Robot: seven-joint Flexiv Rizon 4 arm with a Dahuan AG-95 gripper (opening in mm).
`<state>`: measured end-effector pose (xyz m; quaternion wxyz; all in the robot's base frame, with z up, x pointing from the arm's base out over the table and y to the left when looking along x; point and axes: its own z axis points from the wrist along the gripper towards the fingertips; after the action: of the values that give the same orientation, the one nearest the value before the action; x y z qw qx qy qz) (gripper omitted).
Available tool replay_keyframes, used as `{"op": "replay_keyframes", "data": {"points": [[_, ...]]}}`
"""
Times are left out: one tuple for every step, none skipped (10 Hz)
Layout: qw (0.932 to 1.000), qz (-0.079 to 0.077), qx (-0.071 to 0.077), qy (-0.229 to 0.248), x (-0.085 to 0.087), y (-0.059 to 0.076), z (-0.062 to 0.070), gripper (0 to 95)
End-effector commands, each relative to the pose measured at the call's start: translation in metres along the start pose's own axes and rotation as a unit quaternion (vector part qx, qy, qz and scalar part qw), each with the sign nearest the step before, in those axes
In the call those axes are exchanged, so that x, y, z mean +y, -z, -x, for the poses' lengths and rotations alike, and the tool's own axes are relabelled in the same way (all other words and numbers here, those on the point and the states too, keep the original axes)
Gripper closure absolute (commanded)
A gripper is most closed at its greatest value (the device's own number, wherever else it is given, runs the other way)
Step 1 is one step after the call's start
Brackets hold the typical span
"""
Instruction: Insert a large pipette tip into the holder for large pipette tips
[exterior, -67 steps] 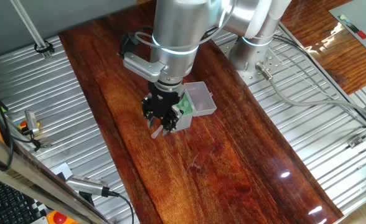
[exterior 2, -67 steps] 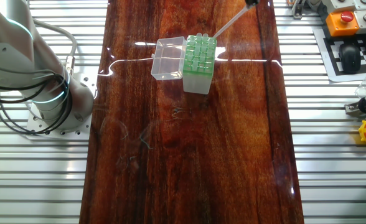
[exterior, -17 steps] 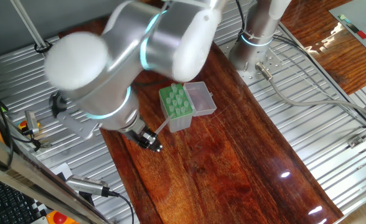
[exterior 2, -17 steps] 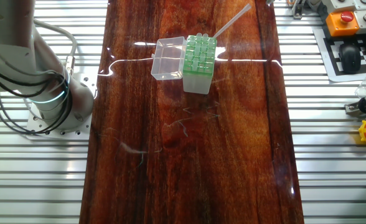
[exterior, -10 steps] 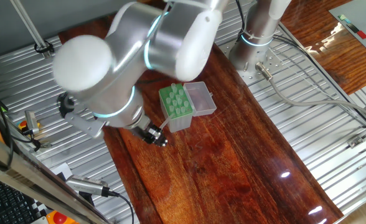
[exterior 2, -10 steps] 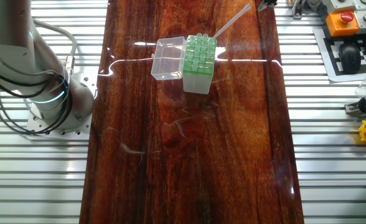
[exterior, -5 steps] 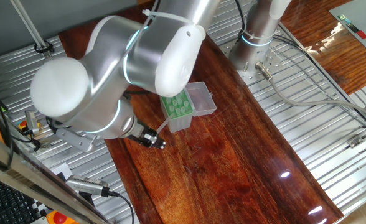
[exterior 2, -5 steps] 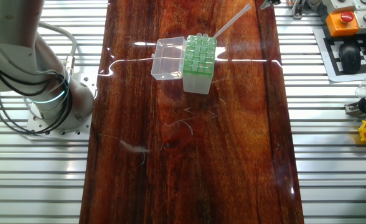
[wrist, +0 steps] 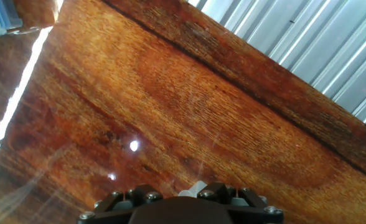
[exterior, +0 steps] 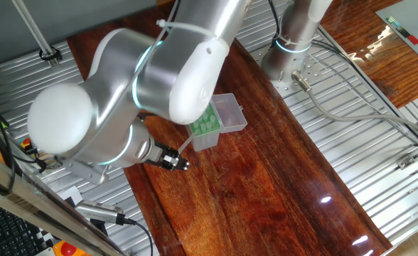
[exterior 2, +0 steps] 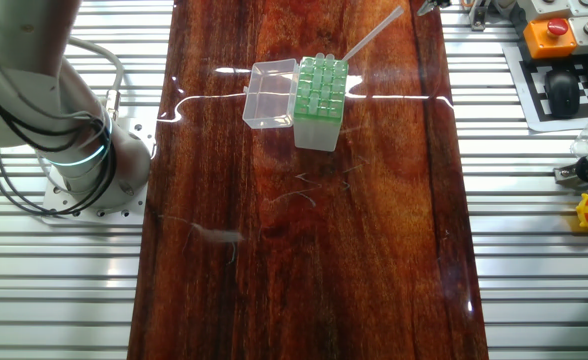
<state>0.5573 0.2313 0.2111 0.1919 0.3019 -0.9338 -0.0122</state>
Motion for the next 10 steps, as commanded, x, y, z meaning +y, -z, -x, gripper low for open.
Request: {"op": "replay_keyframes", "data": {"points": [[1.0, -0.002, -0.002, 0.002, 0.0, -0.002, -0.002, 38.0], [1.0, -0.002, -0.002, 0.003, 0.0, -0.002, -0.003, 38.0], [1.0, -0.002, -0.001, 0.004, 0.0, -0.003, -0.004, 38.0], [1.0, -0.003, -0.001, 0.004, 0.0, -0.004, -0.005, 38.0], [1.0, -0.003, -0.001, 0.004, 0.0, -0.006, -0.006, 57.0], [1.0, -0.003, -0.002, 0.004, 0.0, -0.008, -0.008, 57.0], [1.0, -0.004, -0.002, 0.004, 0.0, -0.009, -0.008, 57.0], [1.0, -0.004, -0.001, 0.005, 0.0, -0.01, -0.009, 57.0], [1.0, -0.006, 0.0, 0.007, 0.0, -0.012, -0.009, 57.0], [0.9999, -0.007, 0.0, 0.009, -0.001, -0.013, -0.009, 57.0]]}}
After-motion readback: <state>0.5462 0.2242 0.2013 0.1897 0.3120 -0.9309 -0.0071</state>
